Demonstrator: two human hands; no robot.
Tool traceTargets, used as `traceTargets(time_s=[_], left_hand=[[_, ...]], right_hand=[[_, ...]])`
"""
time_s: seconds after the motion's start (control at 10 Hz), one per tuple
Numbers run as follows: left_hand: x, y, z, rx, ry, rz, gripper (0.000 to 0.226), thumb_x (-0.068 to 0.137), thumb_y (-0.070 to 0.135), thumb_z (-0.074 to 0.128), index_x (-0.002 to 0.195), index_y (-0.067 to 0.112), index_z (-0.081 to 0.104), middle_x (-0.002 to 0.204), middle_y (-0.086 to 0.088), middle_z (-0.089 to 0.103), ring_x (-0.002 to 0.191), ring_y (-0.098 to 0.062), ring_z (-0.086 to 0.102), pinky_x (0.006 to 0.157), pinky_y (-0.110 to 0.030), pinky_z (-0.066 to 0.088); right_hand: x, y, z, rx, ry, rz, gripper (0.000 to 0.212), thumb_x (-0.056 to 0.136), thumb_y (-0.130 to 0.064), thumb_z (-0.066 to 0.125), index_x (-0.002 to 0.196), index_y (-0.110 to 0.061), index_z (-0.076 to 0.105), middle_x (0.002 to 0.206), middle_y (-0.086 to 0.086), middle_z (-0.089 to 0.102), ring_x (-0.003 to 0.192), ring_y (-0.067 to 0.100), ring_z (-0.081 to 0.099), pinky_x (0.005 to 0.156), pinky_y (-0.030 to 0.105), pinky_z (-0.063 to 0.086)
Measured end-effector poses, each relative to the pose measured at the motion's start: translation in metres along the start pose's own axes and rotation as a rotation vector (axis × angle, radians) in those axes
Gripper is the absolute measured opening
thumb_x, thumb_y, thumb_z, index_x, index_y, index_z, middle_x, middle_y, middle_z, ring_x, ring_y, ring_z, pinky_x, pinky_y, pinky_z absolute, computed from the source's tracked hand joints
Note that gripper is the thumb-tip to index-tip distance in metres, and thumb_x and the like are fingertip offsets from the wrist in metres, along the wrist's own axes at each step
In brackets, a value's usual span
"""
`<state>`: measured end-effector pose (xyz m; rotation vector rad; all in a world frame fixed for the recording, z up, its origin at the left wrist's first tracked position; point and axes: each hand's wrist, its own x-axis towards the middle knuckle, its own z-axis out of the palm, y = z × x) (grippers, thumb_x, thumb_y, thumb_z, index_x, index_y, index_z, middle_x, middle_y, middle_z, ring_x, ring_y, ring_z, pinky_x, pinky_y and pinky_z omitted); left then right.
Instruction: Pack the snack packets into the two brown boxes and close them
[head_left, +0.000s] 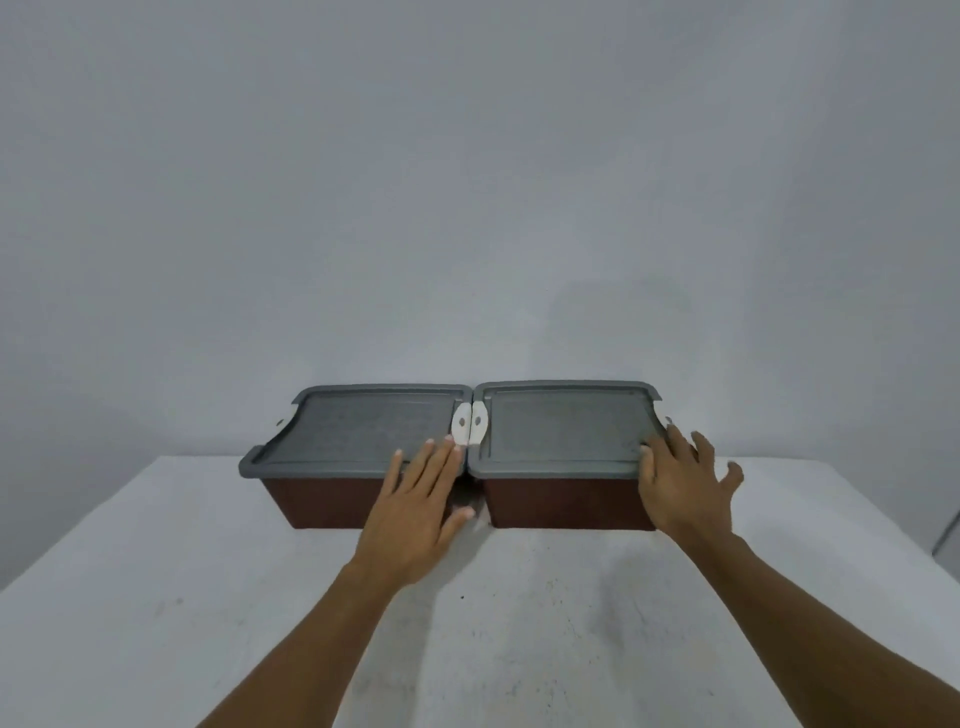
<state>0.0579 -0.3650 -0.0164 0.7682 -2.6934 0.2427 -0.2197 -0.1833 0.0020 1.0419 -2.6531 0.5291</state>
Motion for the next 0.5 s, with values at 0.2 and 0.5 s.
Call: traceTargets(time_s=[0.2, 0.5], left_hand=[[-0.032, -0.039, -0.002, 0.046, -0.042, 0.004, 0.07, 0.1, 0.059, 0.007, 0.156, 0.018, 0.002, 0.163, 0.0, -0.011, 0.15, -0.023, -0.005, 0.118, -0.052, 0.002], [-0.05, -0.035, -0.024, -0.055, -0.177, 0.043, 0.086, 0.08, 0.069, -0.012, 0.15, 0.019, -0.02, 0.154, 0.002, -0.035, 0.143, -0.02, -0.03, 0.119, -0.048, -0.011]], right_hand=[[-0.071, -0.052, 0.022, 0.016, 0.017, -0.148, 0.068, 0.095, -0.061, 0.017, 0.153, -0.025, 0.021, 0.163, 0.008, 0.009, 0.15, 0.026, 0.004, 0.114, 0.058, -0.001], [-0.15, -0.121, 0.042, 0.025, -0.134, -0.267, 0.084, 0.083, -0.075, -0.007, 0.152, -0.036, 0.019, 0.163, -0.001, 0.004, 0.15, 0.022, 0.002, 0.113, 0.056, -0.004]])
